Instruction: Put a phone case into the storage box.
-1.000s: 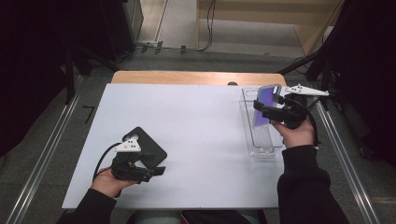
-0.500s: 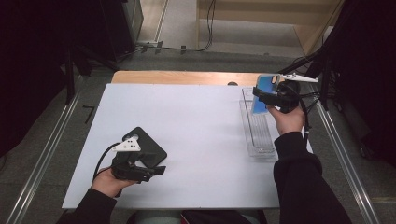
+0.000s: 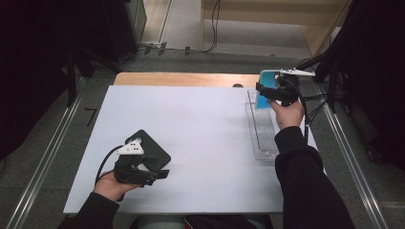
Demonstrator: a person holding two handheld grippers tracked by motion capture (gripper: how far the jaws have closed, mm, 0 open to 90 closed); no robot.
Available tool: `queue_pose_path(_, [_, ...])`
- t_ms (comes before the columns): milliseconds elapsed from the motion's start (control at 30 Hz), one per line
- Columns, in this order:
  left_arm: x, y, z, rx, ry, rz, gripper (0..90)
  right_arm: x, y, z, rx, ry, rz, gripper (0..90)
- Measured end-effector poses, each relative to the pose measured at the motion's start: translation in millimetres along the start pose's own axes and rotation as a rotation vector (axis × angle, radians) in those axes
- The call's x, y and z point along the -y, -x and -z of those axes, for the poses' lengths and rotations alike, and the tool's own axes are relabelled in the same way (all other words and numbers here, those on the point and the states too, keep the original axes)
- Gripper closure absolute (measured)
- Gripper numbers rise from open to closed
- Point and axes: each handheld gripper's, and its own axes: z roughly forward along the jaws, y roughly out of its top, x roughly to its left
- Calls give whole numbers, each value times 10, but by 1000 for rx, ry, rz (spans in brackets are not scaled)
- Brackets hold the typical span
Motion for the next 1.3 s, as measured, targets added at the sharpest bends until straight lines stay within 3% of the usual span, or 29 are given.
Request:
queue_pose_path(200, [-1,4,-8,-1,-5,-4,299,24,59,-207,44,-33,-36,150])
queue_pose_path(300, [3,-5,-3,2,2,1,299,32,57,-300,64,-42,-31,149])
queue_pose_path(467, [1,-11,5,4,5,-1,299,42,96,-450,59,-56,-59,148])
queue_pose_path(667, [-1,-9,-10,3,1,0,299,85,107,-612,75,-96,-60,147])
queue_pose_path(933, [-3,-11,-7,5,9,3,300,119,117,-723,86,-110,-84,146])
queue_pose_path(1300, [-4,-11,-10,2,1,2,299,121,106,-751,87,-93,-23,146])
